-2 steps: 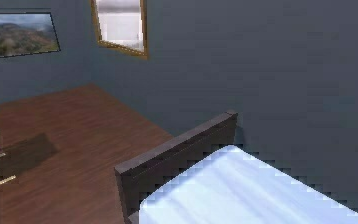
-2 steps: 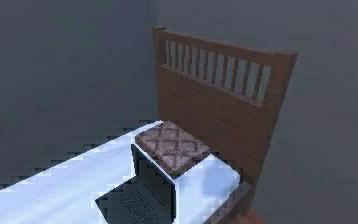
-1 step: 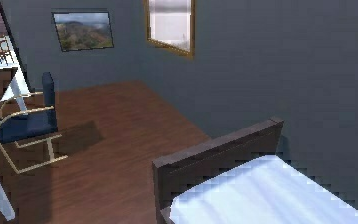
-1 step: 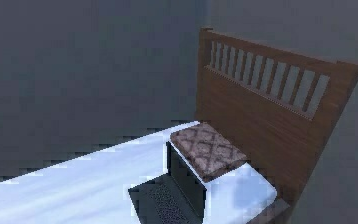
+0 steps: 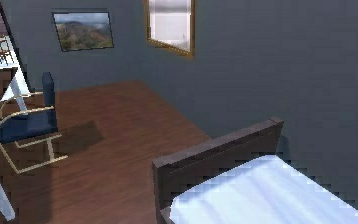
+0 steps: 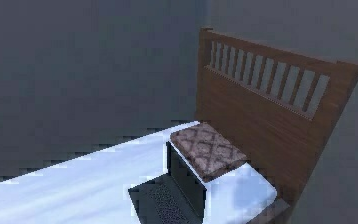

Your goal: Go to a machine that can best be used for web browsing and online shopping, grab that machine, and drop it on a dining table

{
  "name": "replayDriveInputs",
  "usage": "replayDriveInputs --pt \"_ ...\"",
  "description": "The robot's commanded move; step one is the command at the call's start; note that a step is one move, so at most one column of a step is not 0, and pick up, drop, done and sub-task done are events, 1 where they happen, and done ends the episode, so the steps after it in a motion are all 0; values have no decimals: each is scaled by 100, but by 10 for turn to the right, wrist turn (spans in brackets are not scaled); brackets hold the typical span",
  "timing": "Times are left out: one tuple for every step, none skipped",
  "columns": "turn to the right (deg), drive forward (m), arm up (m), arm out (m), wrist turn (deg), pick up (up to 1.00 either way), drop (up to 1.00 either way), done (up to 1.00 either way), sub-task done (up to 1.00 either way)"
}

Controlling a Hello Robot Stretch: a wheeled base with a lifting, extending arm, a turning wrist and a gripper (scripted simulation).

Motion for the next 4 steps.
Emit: replayDriveInputs --pt "0 0 4 0 0 0 0 0 0" --pt "0 0 0 16 0 0 0 0 0" --pt "0 0 0 0 450 0 0 0 0" --pt "0 0 0 0 450 0 0 0 0"
